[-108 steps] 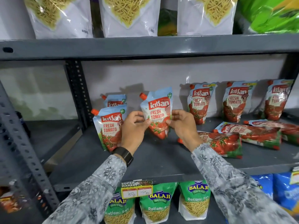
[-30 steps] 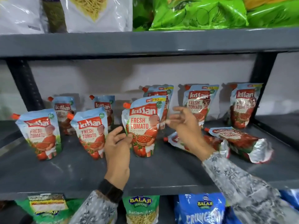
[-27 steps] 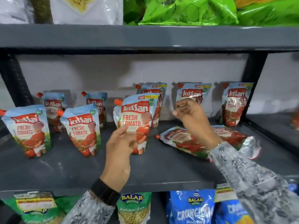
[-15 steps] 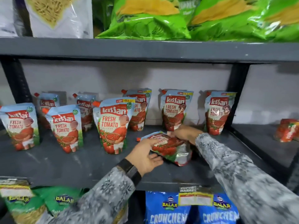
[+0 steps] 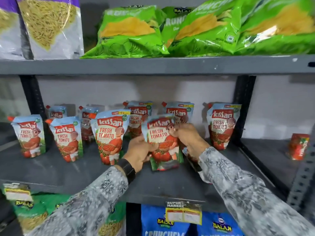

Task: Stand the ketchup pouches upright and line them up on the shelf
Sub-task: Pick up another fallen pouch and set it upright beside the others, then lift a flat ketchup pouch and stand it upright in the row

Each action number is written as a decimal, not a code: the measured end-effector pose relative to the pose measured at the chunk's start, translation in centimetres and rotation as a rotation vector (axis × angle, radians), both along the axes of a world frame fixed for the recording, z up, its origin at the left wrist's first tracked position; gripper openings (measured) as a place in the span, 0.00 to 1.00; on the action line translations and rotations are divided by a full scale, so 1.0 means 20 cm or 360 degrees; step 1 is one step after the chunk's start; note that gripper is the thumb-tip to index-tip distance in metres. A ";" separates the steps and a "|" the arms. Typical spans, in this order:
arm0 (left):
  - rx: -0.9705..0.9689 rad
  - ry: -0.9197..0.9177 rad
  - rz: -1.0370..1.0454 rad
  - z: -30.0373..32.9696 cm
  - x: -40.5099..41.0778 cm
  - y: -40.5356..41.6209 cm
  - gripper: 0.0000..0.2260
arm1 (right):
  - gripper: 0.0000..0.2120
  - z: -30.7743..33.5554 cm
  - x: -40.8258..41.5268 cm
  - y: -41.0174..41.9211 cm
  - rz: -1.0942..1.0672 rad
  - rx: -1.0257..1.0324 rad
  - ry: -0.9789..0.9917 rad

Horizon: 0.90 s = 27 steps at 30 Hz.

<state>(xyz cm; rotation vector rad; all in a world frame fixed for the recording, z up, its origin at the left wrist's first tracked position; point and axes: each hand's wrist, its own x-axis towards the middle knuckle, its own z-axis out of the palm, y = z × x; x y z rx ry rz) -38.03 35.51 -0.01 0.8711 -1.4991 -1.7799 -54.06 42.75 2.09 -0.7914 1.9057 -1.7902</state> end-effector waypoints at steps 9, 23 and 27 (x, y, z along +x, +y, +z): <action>-0.0707 0.0194 0.0148 -0.14 -0.07 -0.10 0.28 | 0.15 -0.19 0.03 0.06 -0.0146 -0.0383 0.0249; -0.0798 0.0162 0.0479 -0.24 0.02 0.01 0.16 | 0.12 -0.14 -0.08 0.30 -0.0225 -0.0202 0.0522; -0.0739 0.0057 -0.0095 -0.22 -0.08 0.25 0.09 | 0.07 -0.08 -0.24 0.49 -0.0432 0.0028 0.0759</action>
